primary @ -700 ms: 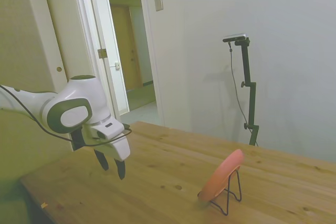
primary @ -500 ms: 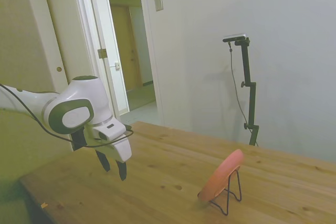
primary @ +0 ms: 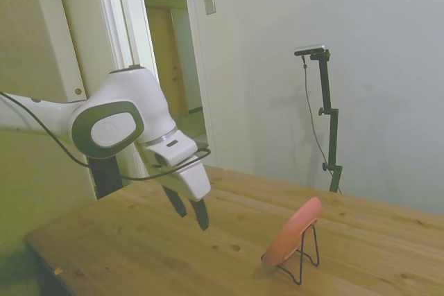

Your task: Unload the plate

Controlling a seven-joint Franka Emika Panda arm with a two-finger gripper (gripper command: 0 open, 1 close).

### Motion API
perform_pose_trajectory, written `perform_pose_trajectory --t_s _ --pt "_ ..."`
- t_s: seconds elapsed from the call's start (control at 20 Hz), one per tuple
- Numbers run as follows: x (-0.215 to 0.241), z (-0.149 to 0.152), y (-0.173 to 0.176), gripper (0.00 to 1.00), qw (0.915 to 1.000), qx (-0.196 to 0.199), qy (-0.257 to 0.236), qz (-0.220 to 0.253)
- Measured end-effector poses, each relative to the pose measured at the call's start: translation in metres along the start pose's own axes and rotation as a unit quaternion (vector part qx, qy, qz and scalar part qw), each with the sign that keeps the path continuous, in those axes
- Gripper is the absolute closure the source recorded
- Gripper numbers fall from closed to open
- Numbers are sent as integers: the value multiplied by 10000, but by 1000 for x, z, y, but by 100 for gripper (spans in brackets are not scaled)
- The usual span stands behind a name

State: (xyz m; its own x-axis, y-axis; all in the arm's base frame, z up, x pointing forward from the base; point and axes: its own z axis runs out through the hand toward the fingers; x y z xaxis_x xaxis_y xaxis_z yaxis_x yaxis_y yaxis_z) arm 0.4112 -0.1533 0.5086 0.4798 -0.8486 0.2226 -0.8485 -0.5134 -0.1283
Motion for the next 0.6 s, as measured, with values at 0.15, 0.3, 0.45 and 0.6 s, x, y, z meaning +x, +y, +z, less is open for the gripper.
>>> perform_pose_trajectory --t_s 0.15,0.3,0.45,0.6 --pt "55 -7 10 0 9992 -10 168 360" --pt "100 -7 11 0 9981 -41 248 561" --pt "111 -9 -1 0 9988 -82 205 447" --pt "116 -15 -5 0 9985 -93 316 440"
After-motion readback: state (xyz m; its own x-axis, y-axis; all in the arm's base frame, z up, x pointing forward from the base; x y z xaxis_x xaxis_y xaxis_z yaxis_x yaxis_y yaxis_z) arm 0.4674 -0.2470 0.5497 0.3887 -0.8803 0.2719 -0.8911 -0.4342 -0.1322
